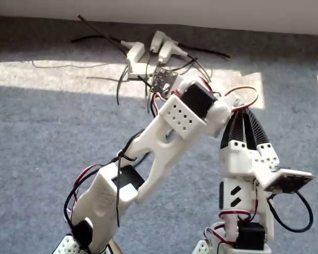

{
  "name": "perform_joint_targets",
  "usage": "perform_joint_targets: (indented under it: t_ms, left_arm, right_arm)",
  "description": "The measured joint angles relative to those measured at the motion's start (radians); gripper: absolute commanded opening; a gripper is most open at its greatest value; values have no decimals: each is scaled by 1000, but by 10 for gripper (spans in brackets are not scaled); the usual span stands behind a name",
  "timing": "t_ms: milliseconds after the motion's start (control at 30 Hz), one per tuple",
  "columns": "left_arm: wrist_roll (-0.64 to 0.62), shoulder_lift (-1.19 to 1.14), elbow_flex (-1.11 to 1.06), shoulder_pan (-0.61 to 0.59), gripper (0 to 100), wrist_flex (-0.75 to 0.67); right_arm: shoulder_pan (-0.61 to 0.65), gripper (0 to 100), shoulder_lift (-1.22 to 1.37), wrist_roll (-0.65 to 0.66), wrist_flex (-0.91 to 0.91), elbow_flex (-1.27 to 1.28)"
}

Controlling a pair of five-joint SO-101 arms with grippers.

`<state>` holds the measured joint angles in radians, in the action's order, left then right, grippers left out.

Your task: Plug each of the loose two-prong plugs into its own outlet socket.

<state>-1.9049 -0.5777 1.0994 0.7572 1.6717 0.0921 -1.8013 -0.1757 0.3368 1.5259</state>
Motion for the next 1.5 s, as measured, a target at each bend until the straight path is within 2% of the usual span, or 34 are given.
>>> perform_joint_targets:
  t_ms: [100, 233, 333, 667, 833, 1000, 1100, 1233, 1500]
  left_arm:
    - [0, 18, 58, -17, 11, 3]
    - [0, 44, 92, -46, 11, 21]
    - [0, 86, 115, -78, 11, 31]
    - [0, 213, 143, -57, 11, 75]
    - [0, 180, 149, -60, 11, 75]
    - [0, 106, 152, -87, 11, 72]
    - [0, 101, 152, -81, 11, 71]
    - [0, 101, 152, -81, 11, 71]
    - [0, 101, 152, -89, 11, 71]
  right_arm:
    - [2, 8, 2, 3, -89, 121]
    - [5, 8, 14, 3, -221, 138]
    - [-5, 8, 20, 3, -252, 140]
    - [29, 8, 23, 3, -233, 140]
    - [-72, 12, 23, 3, -224, 140]
    - [-104, 13, 25, -74, -44, 51]
    - [-52, 13, 17, -74, -14, -15]
    - [66, 13, 54, -12, -14, -38]
    - [84, 9, 434, 9, -106, -253]
